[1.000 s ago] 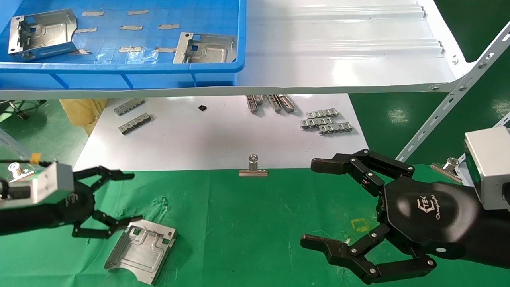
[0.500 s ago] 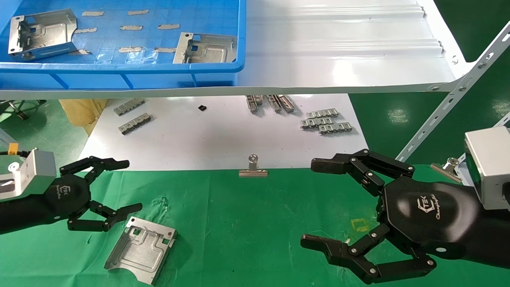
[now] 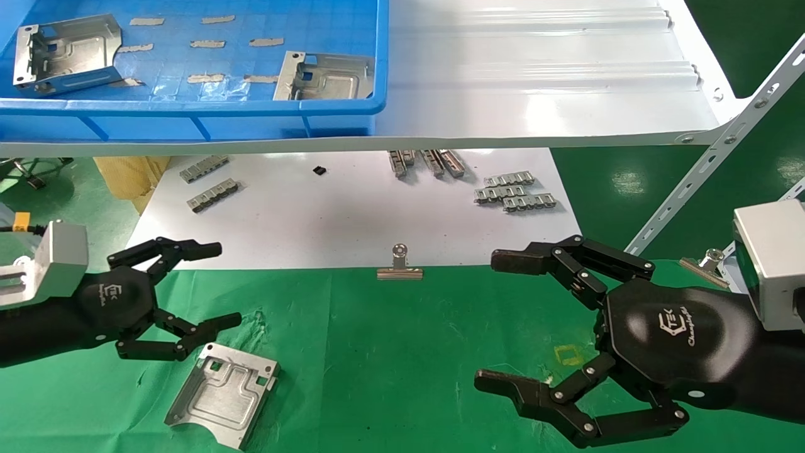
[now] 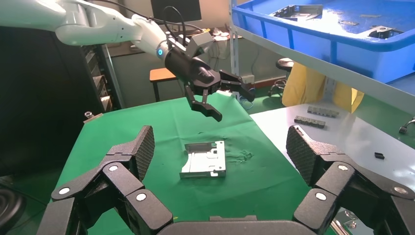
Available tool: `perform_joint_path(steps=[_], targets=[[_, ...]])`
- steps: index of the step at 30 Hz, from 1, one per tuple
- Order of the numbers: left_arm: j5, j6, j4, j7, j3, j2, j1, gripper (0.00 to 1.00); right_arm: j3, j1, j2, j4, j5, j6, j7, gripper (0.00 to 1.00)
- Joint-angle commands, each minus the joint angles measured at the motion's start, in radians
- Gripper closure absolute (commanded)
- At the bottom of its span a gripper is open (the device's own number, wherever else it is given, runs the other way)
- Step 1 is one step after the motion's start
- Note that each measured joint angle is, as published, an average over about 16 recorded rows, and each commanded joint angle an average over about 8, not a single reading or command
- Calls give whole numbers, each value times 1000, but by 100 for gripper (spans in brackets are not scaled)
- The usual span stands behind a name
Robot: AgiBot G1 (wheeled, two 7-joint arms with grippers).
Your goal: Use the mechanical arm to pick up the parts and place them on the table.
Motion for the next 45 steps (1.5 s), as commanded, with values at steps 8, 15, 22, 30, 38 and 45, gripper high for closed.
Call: perform_joint_path(steps=[8, 15, 22, 30, 38, 45], targets=[[-13, -16, -161, -104, -77, -18, 63, 0, 0, 0, 0, 0, 0, 0, 0, 0], [-24, -29, -287, -186, -137, -32, 112, 0, 0, 0, 0, 0, 0, 0, 0, 0], [-35, -42, -413, -268, -197, -45, 162, 0, 0, 0, 0, 0, 0, 0, 0, 0], [-47, -56, -556, -361, -266, -61, 218, 0, 0, 0, 0, 0, 0, 0, 0, 0], [-59, -71, -699, -454, -334, -77, 273, 0, 0, 0, 0, 0, 0, 0, 0, 0], [-69, -83, -823, -534, -393, -91, 322, 0, 0, 0, 0, 0, 0, 0, 0, 0]])
